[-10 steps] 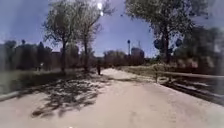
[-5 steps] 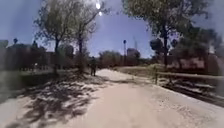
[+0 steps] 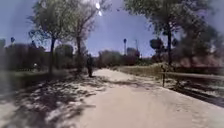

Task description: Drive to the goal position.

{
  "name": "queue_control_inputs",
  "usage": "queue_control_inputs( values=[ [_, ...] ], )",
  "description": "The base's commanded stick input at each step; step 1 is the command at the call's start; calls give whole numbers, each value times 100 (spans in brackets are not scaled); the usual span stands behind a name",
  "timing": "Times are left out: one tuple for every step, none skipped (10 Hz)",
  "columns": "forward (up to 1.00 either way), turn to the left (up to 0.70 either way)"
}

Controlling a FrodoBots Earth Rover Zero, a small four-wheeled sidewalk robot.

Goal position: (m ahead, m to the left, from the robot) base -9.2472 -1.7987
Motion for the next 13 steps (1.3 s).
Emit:
queue_control_inputs(
  values=[
    [85,0],
    [85,0],
    [85,0],
    [85,0],
    [85,0],
    [85,0],
    [85,0],
    [85,0],
    [85,0],
    [85,0],
    [85,0],
    [85,0],
    [85,0]
  ],
)
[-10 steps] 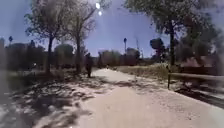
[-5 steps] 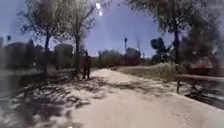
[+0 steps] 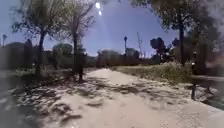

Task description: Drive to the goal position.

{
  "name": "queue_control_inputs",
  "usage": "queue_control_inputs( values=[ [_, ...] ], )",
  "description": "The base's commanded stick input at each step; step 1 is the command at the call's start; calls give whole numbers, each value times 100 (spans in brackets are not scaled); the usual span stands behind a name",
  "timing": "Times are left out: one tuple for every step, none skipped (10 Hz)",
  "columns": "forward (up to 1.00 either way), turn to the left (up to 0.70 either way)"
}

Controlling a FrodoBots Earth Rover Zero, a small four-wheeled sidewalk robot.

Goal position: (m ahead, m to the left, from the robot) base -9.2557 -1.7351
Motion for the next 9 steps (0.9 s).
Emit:
queue_control_inputs(
  values=[
    [85,0],
    [85,0],
    [85,0],
    [85,0],
    [85,0],
    [85,0],
    [85,0],
    [85,0],
    [85,0]
  ],
)
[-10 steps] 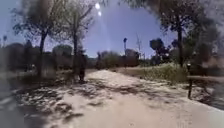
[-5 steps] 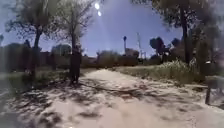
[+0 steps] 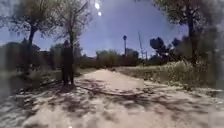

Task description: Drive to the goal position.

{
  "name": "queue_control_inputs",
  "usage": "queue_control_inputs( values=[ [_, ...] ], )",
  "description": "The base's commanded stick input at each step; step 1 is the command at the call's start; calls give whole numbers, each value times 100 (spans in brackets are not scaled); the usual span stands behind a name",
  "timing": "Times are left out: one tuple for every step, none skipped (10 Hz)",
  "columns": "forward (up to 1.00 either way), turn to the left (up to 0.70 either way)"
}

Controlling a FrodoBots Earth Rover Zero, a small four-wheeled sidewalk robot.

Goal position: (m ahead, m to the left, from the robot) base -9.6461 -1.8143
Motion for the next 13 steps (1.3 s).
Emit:
queue_control_inputs(
  values=[
    [85,0],
    [85,0],
    [85,0],
    [85,0],
    [85,0],
    [85,0],
    [85,0],
    [85,0],
    [85,0],
    [85,0],
    [85,0],
    [85,0],
    [85,0]
  ],
)
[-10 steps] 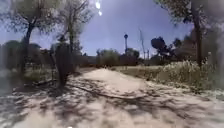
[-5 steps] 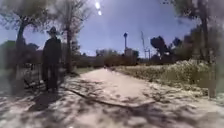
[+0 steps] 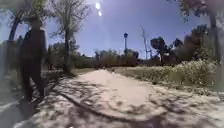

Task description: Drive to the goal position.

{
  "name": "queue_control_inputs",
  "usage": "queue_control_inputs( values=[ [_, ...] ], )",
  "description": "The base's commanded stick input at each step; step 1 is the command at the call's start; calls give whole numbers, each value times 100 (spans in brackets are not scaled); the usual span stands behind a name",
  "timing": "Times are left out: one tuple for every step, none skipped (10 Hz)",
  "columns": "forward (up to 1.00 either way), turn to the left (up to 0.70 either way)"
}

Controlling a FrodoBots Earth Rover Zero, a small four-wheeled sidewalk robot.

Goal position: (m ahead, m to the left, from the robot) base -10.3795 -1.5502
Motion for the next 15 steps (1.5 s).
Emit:
queue_control_inputs(
  values=[
    [85,0],
    [85,0],
    [85,0],
    [85,0],
    [85,0],
    [85,0],
    [85,0],
    [85,0],
    [85,-18],
    [43,-59],
    [0,-85],
    [0,-85],
    [0,-85],
    [0,-85],
    [0,-85]
  ],
)
